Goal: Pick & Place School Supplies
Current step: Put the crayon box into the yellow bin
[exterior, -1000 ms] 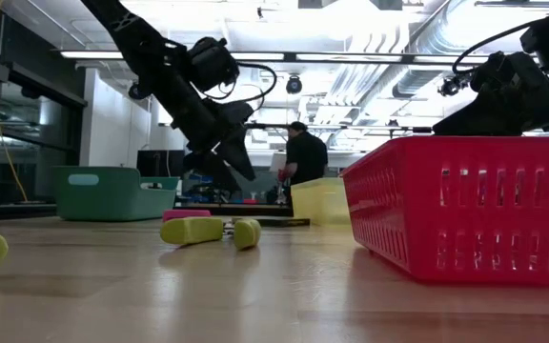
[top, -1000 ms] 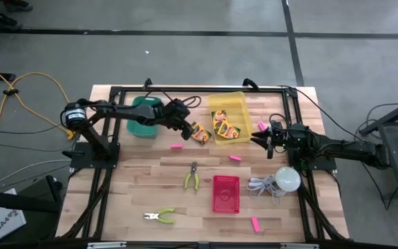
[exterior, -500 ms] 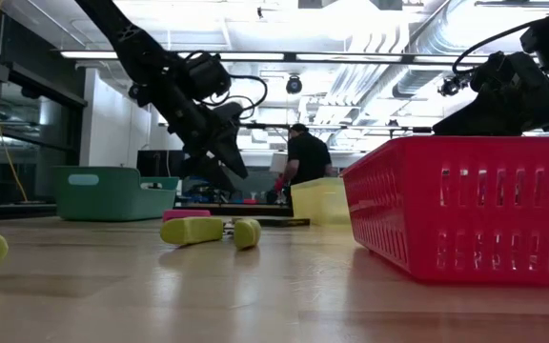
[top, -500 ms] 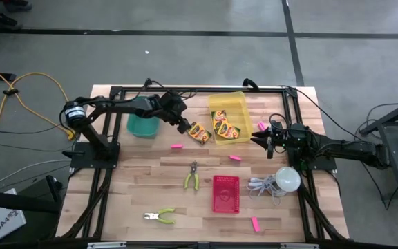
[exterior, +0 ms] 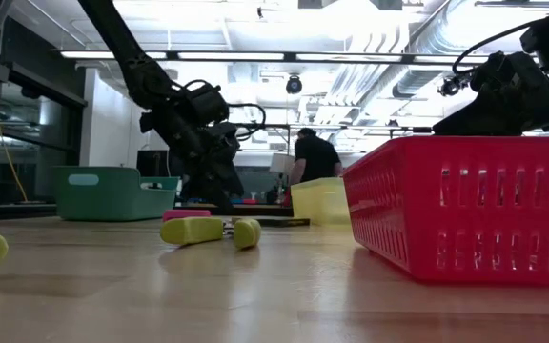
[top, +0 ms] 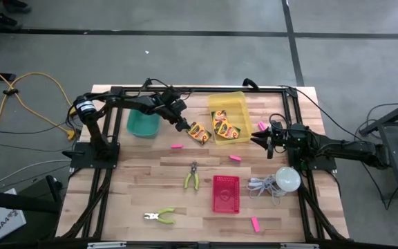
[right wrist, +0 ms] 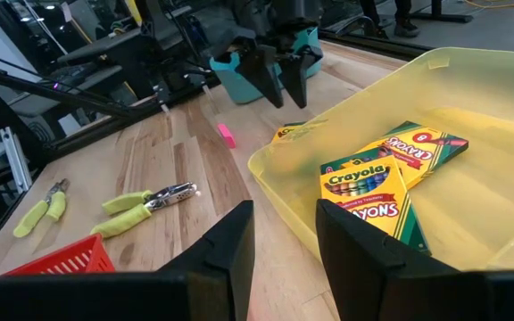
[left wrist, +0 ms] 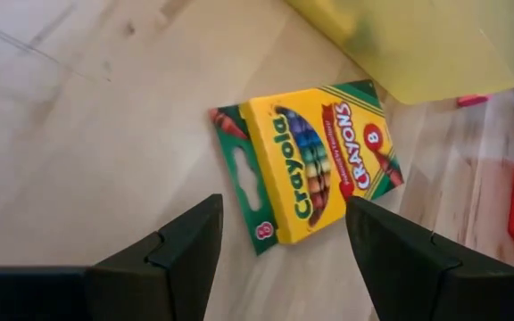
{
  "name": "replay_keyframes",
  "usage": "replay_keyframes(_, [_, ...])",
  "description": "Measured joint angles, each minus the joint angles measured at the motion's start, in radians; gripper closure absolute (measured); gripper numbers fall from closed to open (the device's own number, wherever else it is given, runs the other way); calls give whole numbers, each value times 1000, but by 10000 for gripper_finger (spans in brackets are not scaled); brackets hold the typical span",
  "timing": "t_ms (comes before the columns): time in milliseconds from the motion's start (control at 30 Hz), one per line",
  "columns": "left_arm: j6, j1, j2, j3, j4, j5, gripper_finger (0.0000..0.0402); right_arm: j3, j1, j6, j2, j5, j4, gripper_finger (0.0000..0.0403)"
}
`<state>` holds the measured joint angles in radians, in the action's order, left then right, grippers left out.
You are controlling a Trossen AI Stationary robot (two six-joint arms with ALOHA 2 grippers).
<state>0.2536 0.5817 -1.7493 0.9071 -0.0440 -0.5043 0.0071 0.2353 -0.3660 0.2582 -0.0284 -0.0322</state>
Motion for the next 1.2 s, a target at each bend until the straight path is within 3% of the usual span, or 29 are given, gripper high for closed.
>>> replay_keyframes(1200, [-66,1,0,32,-42,72,169,0,0,0,0,0,0,292])
